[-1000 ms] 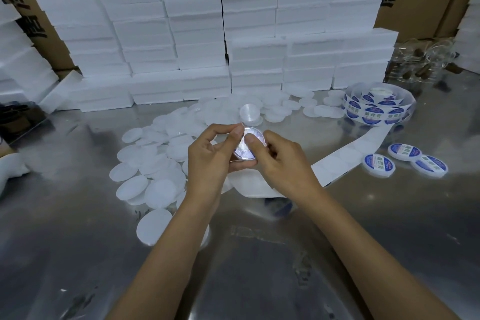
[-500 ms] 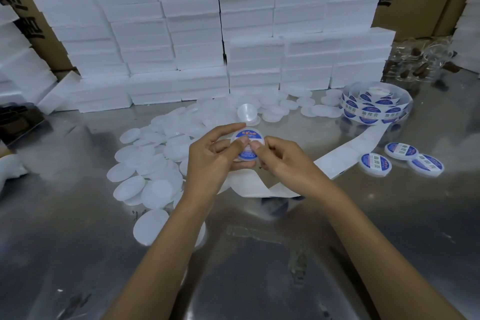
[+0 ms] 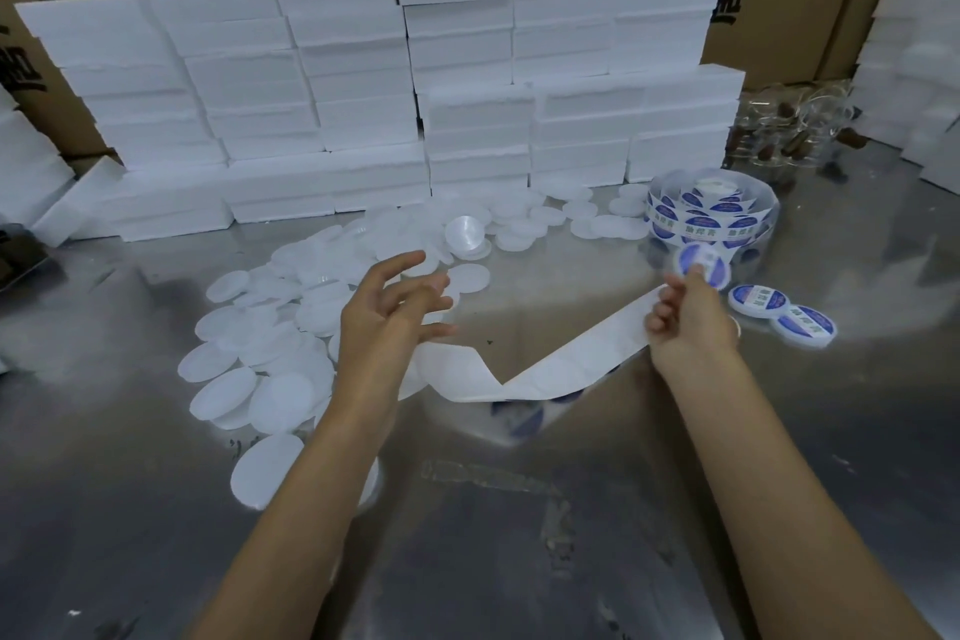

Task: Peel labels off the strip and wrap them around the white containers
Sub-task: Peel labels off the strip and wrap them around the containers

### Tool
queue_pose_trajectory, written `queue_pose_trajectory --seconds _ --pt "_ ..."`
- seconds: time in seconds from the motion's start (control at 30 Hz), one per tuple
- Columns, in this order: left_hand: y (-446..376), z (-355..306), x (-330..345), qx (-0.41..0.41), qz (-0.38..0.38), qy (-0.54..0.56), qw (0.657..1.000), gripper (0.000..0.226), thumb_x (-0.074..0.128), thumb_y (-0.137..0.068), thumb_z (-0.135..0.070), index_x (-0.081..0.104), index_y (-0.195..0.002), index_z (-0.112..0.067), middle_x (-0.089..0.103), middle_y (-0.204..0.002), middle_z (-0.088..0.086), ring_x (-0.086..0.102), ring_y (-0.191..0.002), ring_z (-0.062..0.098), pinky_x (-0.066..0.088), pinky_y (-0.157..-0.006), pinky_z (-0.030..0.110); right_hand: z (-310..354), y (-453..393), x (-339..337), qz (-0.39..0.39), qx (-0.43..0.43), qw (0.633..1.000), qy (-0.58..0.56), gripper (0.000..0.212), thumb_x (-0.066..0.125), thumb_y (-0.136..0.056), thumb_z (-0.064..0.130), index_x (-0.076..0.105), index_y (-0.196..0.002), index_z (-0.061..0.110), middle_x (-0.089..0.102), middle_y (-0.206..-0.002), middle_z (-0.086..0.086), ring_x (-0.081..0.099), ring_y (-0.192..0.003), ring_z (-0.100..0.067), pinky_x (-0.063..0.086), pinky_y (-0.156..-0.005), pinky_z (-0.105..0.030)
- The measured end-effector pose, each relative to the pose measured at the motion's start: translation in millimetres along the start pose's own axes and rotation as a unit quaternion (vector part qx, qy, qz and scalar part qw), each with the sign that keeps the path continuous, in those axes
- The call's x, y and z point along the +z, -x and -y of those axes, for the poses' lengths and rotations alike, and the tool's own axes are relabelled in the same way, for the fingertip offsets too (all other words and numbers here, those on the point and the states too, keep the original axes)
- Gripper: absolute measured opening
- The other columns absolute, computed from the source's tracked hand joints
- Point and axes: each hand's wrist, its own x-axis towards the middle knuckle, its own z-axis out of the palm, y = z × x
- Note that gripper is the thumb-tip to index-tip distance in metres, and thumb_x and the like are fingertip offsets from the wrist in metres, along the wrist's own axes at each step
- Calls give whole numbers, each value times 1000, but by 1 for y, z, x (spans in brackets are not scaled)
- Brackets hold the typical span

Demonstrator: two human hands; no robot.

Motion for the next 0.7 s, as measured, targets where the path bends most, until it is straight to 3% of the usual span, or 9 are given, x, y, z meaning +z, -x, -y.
queue_pose_trajectory --seconds 0.17,0.27,0.33,0.43,0.5,0.57,0.7 --pt "-2 0 -3 -10 -43 13 999 23 65 -94 -13 70 -115 -22 78 -92 -4 75 -82 14 57 -61 20 12 -13 -16 -30 15 996 -81 28 36 -105 29 51 -85 15 41 -68 2 32 -52 -8 29 -39 -16" --pt "-3 -2 -6 -24 -66 25 997 23 60 -95 -7 70 -111 -19 77 -96 4 74 -84 20 58 -63 24 11 -10 -13 -12 22 997 -66 29 40 -103 32 54 -86 15 43 -68 2 33 -52 -9 29 -42 -18" --pt "-4 -3 -8 -31 -77 30 996 24 57 -96 -5 69 -111 -17 76 -97 7 74 -85 22 58 -63 24 7 -4 -9 5 14 999 -29 31 44 -102 37 58 -87 14 48 -66 2 36 -50 -9 31 -42 -18" --pt "-5 -3 -10 -37 -84 39 995 25 52 -96 -4 68 -112 -15 76 -97 8 72 -86 24 58 -62 24 -3 6 4 27 -87 986 139 17 55 -95 23 66 -91 11 58 -64 0 42 -44 -8 37 -41 -18" --pt "-7 -3 -13 -41 -90 36 994 24 51 -97 -5 68 -112 -15 76 -96 8 73 -85 24 58 -62 23 -18 14 18 77 -204 935 281 13 56 -93 15 68 -94 11 66 -72 -3 53 -52 -9 46 -52 -22" --pt "-9 -3 -16 -44 -95 36 994 25 50 -98 -5 67 -112 -14 76 -96 9 73 -80 21 59 -62 24 -38 21 35 155 -285 860 394 11 59 -90 14 70 -93 15 70 -86 0 63 -72 -9 51 -69 -26" --pt "-14 -3 -23 -46 -100 35 993 25 48 -98 -4 66 -112 -12 75 -96 11 72 -80 23 59 -62 24 -76 28 73 304 -321 690 573 23 64 -88 23 69 -110 24 67 -114 8 58 -98 -8 45 -87 -24"
